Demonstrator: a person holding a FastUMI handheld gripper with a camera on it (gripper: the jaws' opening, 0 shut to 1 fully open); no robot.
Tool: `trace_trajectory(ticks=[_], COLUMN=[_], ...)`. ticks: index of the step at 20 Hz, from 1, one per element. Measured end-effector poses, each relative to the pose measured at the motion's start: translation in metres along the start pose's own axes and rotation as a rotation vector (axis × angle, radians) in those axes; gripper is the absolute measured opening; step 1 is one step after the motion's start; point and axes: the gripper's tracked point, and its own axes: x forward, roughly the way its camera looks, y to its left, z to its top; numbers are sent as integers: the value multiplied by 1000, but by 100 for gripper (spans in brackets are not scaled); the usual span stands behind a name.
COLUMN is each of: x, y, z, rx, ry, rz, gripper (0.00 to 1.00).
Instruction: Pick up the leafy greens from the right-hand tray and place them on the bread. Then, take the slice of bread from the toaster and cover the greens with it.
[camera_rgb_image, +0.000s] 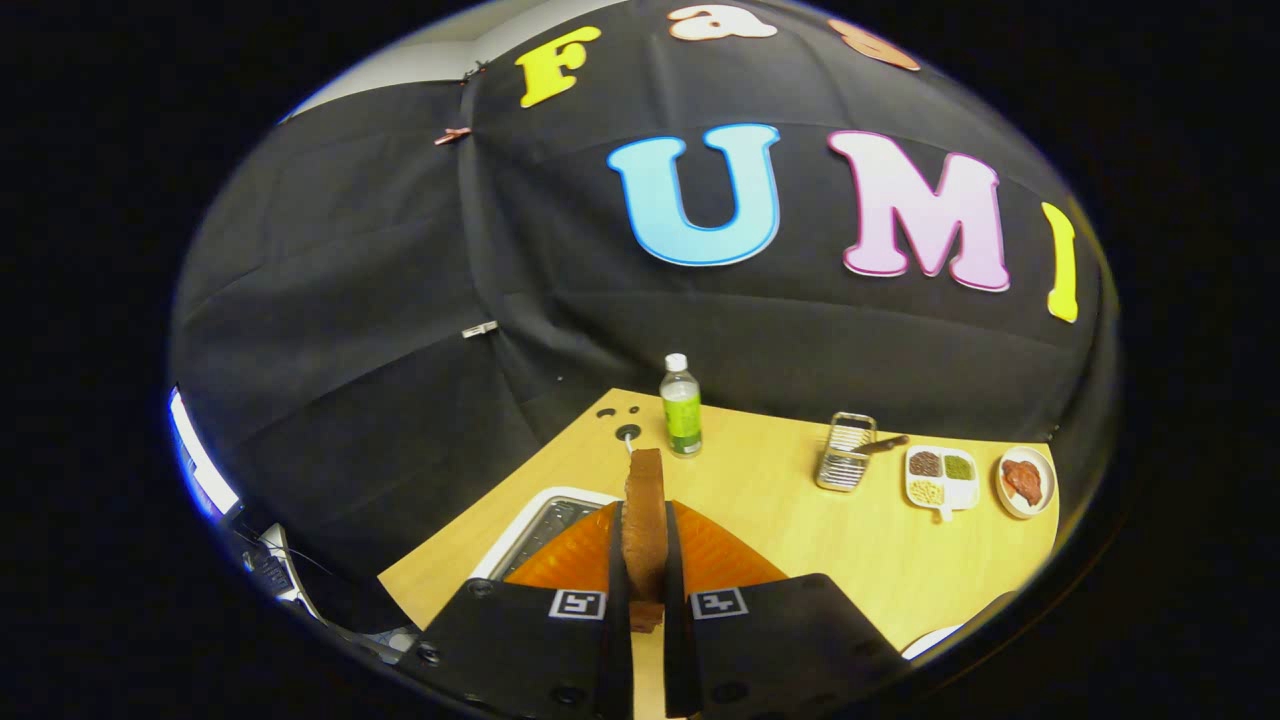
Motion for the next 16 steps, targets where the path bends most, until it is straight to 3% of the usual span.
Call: trace_trajectory(ticks=[7, 16], x=[-16, -15], y=[-65, -91], z=[-61, -144], rx=[118, 298], ry=[102, 231], rz=[-82, -91], gripper=[16, 16])
